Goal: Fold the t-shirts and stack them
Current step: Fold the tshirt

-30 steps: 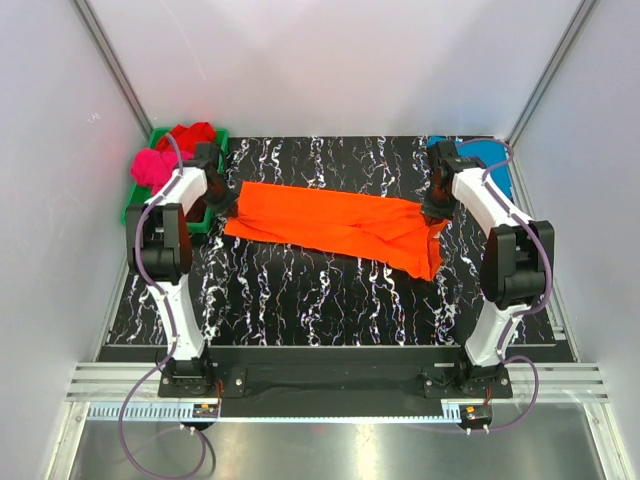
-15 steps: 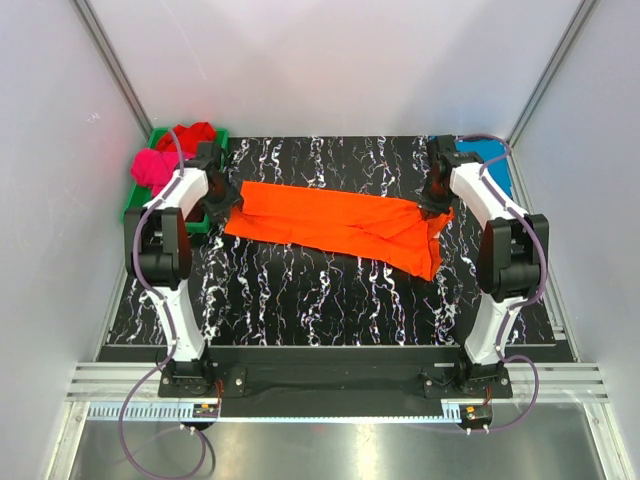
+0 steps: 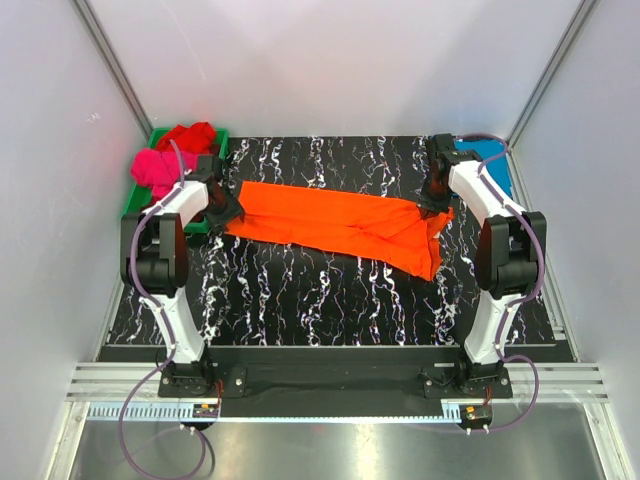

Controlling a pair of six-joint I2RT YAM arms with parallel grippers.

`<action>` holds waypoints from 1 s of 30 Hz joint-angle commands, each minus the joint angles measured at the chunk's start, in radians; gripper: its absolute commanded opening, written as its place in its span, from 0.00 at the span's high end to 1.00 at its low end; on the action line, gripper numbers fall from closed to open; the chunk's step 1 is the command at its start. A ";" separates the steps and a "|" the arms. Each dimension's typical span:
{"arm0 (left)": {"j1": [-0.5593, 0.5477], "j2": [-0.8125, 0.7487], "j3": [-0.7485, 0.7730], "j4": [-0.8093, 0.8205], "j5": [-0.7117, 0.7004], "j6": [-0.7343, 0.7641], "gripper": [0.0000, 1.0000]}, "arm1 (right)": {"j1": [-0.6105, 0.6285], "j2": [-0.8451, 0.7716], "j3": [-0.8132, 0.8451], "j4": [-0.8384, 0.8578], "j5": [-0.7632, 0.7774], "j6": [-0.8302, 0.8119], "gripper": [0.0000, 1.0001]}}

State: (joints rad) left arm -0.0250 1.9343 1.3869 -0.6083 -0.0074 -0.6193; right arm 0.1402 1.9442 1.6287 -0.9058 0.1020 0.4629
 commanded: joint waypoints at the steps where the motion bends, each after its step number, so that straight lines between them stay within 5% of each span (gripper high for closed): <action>1: -0.004 0.023 0.011 0.065 0.000 0.027 0.50 | -0.007 -0.019 0.036 -0.004 -0.012 -0.017 1.00; 3: -0.004 0.031 0.018 0.041 0.001 0.030 0.70 | -0.007 -0.019 0.033 -0.004 -0.008 -0.017 1.00; 4: -0.004 0.044 0.038 0.018 -0.012 0.033 0.73 | -0.007 -0.021 0.034 -0.007 -0.005 -0.015 1.00; 8: -0.004 0.045 0.040 -0.050 -0.045 0.050 0.58 | -0.007 -0.025 0.023 0.002 -0.005 -0.010 1.00; 12: -0.004 0.006 -0.040 0.025 -0.034 0.041 0.58 | -0.007 -0.021 0.020 0.005 -0.008 -0.006 1.00; 15: -0.004 0.035 -0.032 0.031 -0.014 0.036 0.64 | -0.007 -0.025 0.022 0.002 -0.010 -0.009 1.00; 18: -0.004 0.034 -0.019 0.013 -0.016 0.050 0.80 | -0.007 -0.028 0.028 -0.008 0.005 -0.020 1.00; 20: -0.004 0.023 -0.009 -0.016 -0.032 0.065 1.00 | -0.008 -0.028 0.034 -0.022 0.031 -0.024 1.00; 30: -0.004 -0.067 -0.035 -0.059 -0.069 0.107 1.00 | -0.008 -0.071 -0.001 -0.035 0.053 -0.036 1.00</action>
State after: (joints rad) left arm -0.0284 1.9419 1.3640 -0.6571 -0.0399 -0.5377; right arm 0.1371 1.9377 1.6283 -0.9405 0.1238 0.4435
